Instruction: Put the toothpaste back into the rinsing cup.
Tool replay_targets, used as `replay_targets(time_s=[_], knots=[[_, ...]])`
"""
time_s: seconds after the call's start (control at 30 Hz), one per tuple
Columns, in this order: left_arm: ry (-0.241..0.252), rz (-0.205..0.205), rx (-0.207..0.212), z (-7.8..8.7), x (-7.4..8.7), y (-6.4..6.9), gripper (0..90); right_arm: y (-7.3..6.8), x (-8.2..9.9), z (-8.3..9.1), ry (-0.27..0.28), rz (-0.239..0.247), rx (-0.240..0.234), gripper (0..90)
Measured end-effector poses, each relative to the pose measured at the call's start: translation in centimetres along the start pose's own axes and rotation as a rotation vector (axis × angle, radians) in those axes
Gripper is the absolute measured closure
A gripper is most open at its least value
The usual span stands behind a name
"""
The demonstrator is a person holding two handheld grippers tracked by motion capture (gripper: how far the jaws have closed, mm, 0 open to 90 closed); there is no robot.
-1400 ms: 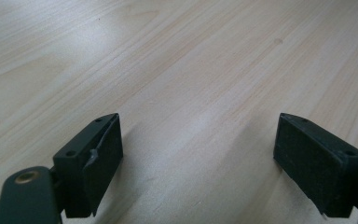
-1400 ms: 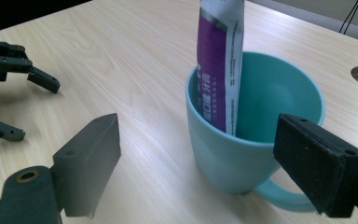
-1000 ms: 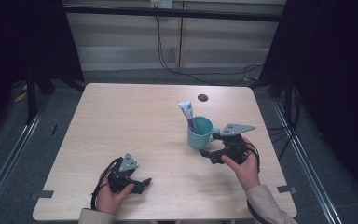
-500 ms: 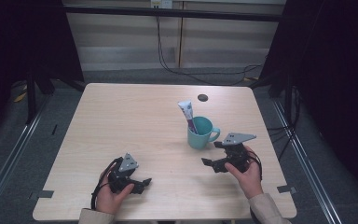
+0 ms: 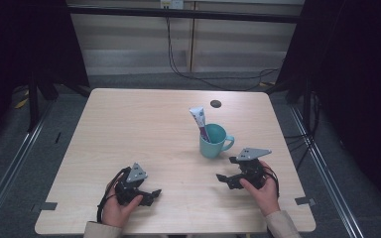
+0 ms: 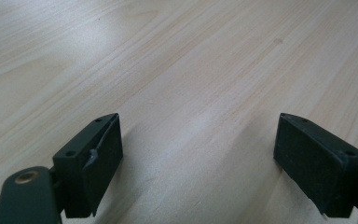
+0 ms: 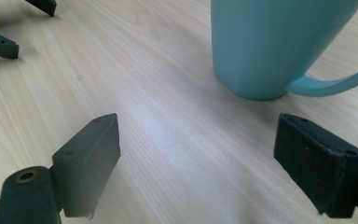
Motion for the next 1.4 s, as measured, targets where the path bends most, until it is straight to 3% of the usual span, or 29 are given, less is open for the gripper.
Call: replay_targets(time_s=[0.27, 0.57, 0.9, 1.17, 1.4], knots=[[0.001, 0.003, 0.001, 0.0, 0.0, 0.0, 15.1, -0.1, 1.4, -0.6, -0.031, 0.009, 0.021, 14.1], [0.000, 0.000, -0.001, 0.0, 0.0, 0.0, 15.2, -0.7, 1.9, -1.4, -0.066, 0.066, 0.030, 14.2], [0.001, 0.003, 0.003, 0.0, 0.0, 0.0, 15.1, -0.7, 2.5, -1.5, -0.067, 0.052, 0.030, 14.1], [0.001, 0.000, 0.002, 0.0, 0.0, 0.0, 15.2, -1.0, 2.6, -1.7, -0.081, 0.087, 0.038, 13.9], [0.001, 0.000, 0.002, 0.0, 0.0, 0.0, 15.2, -0.9, 2.7, -1.7, -0.094, 0.048, 0.022, 13.7]])
Point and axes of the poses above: each handheld gripper's, and its own axes: z roughly backward along the jaws, x roughly out of its underside, y roughly to its right, the point moved 6 cm from there along -z, roughly forward along the jaws, and after that the axes turned 7 degrees about z, right-handed, at the moved point
